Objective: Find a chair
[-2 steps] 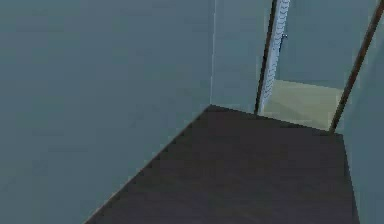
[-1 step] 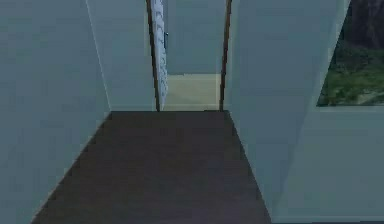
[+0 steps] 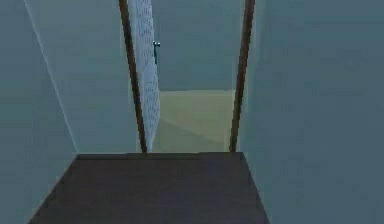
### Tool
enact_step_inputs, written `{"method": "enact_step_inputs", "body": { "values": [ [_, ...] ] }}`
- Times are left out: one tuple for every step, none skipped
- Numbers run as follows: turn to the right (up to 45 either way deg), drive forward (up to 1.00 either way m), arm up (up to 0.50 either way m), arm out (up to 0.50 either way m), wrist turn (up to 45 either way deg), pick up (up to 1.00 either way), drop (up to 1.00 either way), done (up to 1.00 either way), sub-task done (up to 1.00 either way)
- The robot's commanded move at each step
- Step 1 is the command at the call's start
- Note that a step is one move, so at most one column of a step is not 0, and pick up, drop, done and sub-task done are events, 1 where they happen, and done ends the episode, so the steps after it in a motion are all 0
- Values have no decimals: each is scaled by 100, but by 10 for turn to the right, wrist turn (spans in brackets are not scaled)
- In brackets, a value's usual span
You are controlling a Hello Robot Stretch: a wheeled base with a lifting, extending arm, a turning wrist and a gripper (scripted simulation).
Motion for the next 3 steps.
{"method": "enact_step_inputs", "body": {
  "values": [
    [30, 0, 0, 0, 0, 0, 0, 0, 0],
    [0, 100, 0, 0, 0, 0, 0, 0, 0],
    [0, 55, 0, 0, 0, 0, 0, 0, 0]
  ]
}}
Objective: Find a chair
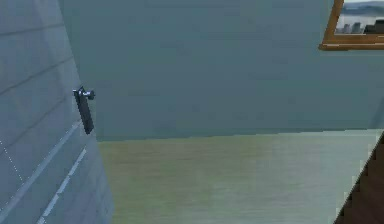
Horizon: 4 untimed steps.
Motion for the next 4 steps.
{"method": "enact_step_inputs", "body": {
  "values": [
    [-30, 0, 0, 0, 0, 0, 0, 0, 0],
    [0, 75, 0, 0, 0, 0, 0, 0, 0],
    [450, 0, 0, 0, 0, 0, 0, 0, 0],
    [210, 0, 0, 0, 0, 0, 0, 0, 0]
  ]
}}
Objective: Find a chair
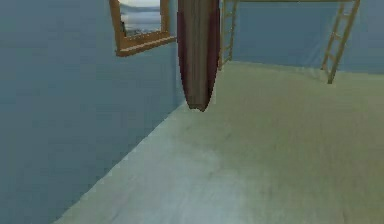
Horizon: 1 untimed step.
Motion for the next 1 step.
{"method": "enact_step_inputs", "body": {
  "values": [
    [0, 80, 0, 0, 0, 0, 0, 0, 0]
  ]
}}
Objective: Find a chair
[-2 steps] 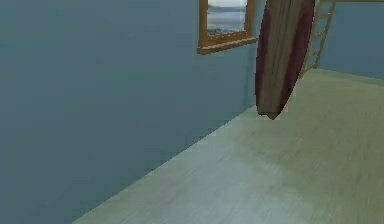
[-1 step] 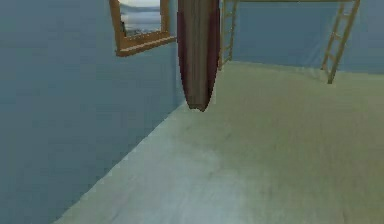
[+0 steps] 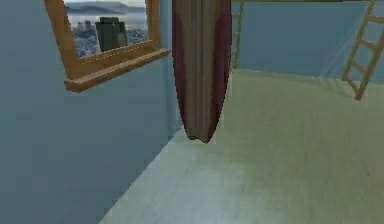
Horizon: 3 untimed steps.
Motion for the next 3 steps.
{"method": "enact_step_inputs", "body": {
  "values": [
    [450, 0, 0, 0, 0, 0, 0, 0, 0],
    [270, 0, 0, 0, 0, 0, 0, 0, 0],
    [0, 100, 0, 0, 0, 0, 0, 0, 0]
  ]
}}
